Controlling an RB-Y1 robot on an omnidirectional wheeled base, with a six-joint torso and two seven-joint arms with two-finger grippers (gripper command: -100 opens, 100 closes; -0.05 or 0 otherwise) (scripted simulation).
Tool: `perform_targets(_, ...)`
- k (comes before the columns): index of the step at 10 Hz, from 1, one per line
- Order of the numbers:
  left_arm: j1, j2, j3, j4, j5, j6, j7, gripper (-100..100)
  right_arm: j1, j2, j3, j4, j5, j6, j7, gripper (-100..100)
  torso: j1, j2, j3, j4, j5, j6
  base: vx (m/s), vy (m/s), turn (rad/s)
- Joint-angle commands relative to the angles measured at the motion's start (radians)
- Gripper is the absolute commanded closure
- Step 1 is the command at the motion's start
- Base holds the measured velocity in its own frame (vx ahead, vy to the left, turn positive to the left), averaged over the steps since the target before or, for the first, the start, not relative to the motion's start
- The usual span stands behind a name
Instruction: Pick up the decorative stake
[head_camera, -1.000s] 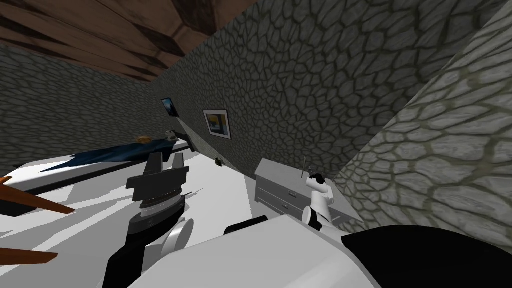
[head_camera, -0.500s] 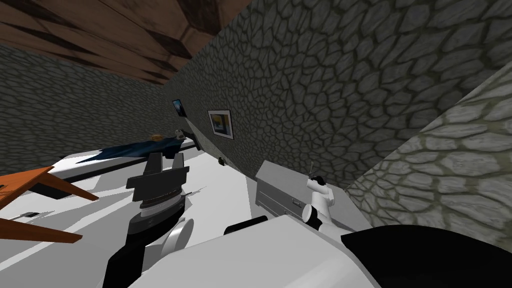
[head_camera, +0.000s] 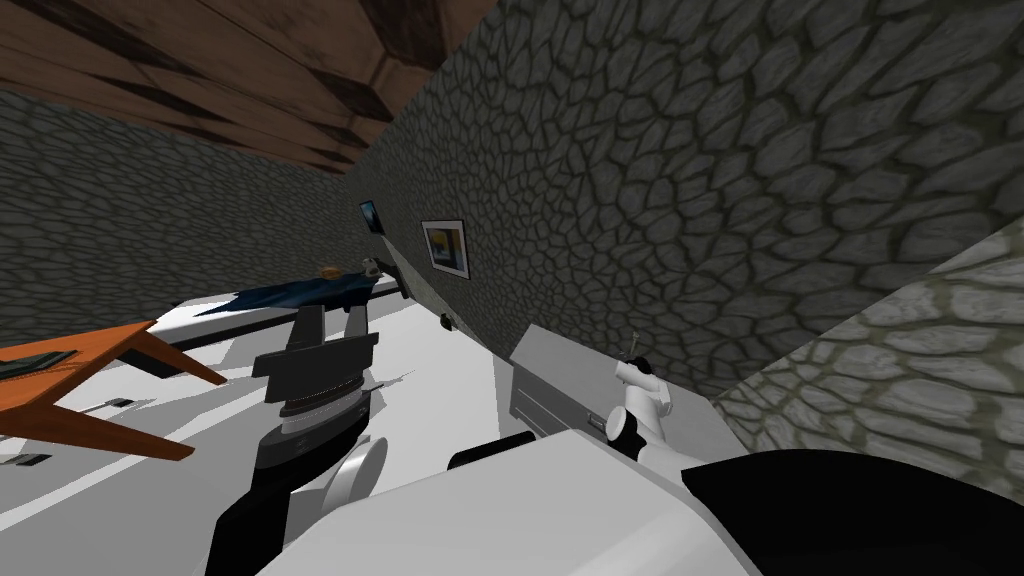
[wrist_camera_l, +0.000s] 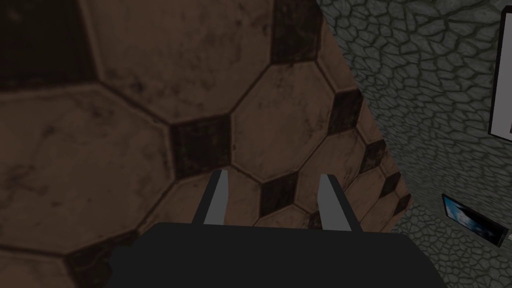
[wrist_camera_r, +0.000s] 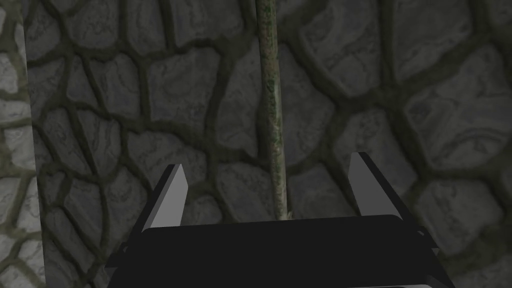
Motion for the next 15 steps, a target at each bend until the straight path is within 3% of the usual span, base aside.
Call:
perform_targets(1,0.000,0.000,0.000,0.000,0.000,0.000,0.000,0,-0.012,-0.005,-0.017,0.028,0.010,0.007,0.022,-100,0.000,0.000,0.000,0.000,0.000,0.000,0.045,-0.074,0.071)
perform_targets(2,0.000,0.000,0.000,0.000,0.000,0.000,0.000,0,-0.010,-0.003,-0.012,0.019,0.009,0.004,0.013,-100,0.001,0.000,0.000,0.000,0.000,0.000,0.018,-0.032,0.014)
perform_targets(3,0.000,0.000,0.000,0.000,0.000,0.000,0.000,0,-0.011,-0.003,-0.013,0.022,0.010,0.004,0.016,0,0.003,0.002,0.001,0.000,0.001,0.000,0.004,-0.007,-0.001)
perform_targets(4,0.000,0.000,0.000,0.000,0.000,0.000,0.000,0,-0.002,-0.050,0.037,0.059,0.049,0.011,-0.034,-100,0.005,0.003,0.002,0.001,0.001,0.000,0.006,0.001,-0.027)
perform_targets(6,0.000,0.000,0.000,0.000,0.000,0.000,0.000,0,-0.002,-0.050,0.096,0.059,0.049,0.011,-0.086,-100,0.006,0.003,0.002,0.001,0.001,0.000,0.002,0.001,-0.012)
perform_targets(8,0.000,0.000,0.000,0.000,0.000,0.000,0.000,0,-0.002,-0.050,0.096,0.059,0.049,0.011,-0.136,-100,0.006,0.003,0.002,0.001,0.002,0.000,0.000,0.001,0.006)
perform_targets(9,0.000,0.000,0.000,0.000,0.000,0.000,0.000,0,0.007,-0.097,0.144,0.095,0.088,0.019,-0.169,-100,0.006,0.004,0.002,0.001,0.001,0.000,0.004,0.004,-0.029)
perform_targets(11,0.000,0.000,0.000,0.000,0.000,0.000,0.000,0,0.007,-0.097,0.199,0.095,0.088,0.019,-0.226,-100,0.006,0.003,0.002,0.001,0.002,0.000,0.002,0.002,-0.011)
perform_targets(13,0.000,0.000,0.000,0.000,0.000,0.000,0.000,0,0.007,-0.097,0.205,0.095,0.088,0.019,-0.283,-100,0.006,0.003,0.002,0.001,0.001,0.000,0.000,0.000,0.000)
perform_targets(14,0.000,0.000,0.000,0.000,0.000,0.000,0.000,0,0.017,-0.143,0.252,0.132,0.126,0.026,-0.312,-100,0.006,0.004,0.002,0.001,0.001,0.000,0.004,0.003,-0.035)
perform_targets(15,0.000,0.000,0.000,0.000,0.000,0.000,0.000,0,0.017,-0.143,0.276,0.132,0.126,0.026,-0.342,-100,0.006,0.003,0.002,0.001,0.002,0.001,0.005,0.003,-0.018)
